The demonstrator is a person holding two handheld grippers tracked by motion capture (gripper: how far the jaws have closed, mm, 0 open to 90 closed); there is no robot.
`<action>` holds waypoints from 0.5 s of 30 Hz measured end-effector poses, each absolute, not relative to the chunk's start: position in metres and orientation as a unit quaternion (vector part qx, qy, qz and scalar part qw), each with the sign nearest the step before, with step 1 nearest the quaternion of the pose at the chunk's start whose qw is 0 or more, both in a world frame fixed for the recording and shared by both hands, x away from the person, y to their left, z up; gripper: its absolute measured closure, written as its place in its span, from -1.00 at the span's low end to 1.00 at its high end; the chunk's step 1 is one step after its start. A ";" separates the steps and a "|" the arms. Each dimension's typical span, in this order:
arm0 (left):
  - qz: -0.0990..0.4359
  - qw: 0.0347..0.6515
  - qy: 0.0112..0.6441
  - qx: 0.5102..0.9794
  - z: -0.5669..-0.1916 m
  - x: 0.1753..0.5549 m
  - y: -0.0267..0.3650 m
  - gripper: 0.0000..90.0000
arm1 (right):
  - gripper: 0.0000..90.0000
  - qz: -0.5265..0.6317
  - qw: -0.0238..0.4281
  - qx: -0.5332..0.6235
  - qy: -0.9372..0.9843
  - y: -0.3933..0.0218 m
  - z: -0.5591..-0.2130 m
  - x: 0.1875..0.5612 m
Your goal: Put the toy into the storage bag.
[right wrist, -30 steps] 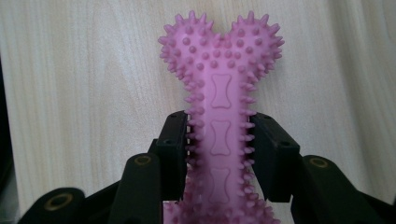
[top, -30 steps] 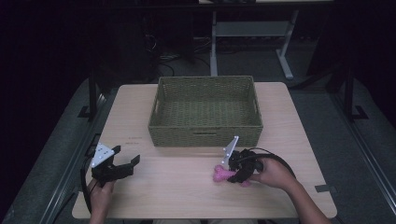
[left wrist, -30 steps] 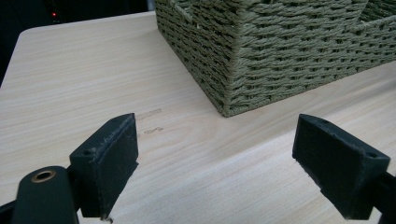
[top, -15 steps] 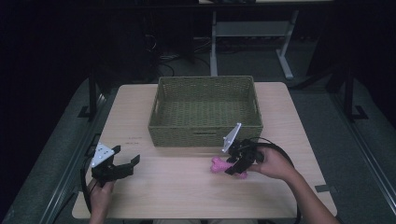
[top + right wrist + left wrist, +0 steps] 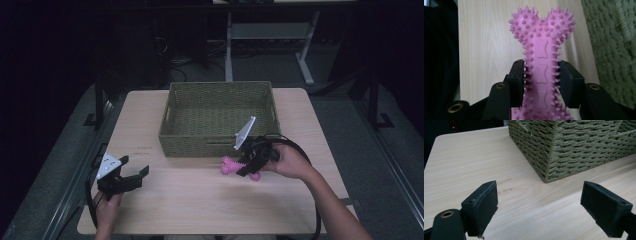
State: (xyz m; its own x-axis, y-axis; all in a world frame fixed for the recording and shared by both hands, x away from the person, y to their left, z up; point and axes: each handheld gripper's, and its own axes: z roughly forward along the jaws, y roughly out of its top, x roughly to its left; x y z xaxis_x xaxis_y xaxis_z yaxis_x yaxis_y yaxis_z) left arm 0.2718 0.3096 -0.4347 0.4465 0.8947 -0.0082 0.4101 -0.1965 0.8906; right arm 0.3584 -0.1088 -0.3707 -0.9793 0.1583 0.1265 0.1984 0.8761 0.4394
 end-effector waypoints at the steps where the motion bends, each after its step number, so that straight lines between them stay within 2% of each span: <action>1: 0.272 0.446 0.449 0.725 -0.435 0.272 0.310 -0.69 | 0.29 -0.234 0.045 -0.093 -0.967 -0.109 -0.368 0.360; 15: 0.272 0.444 0.446 0.728 -0.435 0.272 0.308 -0.69 | 0.29 -0.253 0.049 -0.097 -0.961 -0.111 -0.343 0.380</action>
State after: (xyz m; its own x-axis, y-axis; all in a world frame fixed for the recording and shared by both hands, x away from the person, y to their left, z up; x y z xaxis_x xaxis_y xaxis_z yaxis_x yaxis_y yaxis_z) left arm 0.2721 0.3080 -0.4349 0.4532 0.8914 -0.0008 0.4079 -0.2066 0.8893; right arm 0.3802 -0.1105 -0.3425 -0.9763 0.1617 0.1437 0.2115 0.8532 0.4767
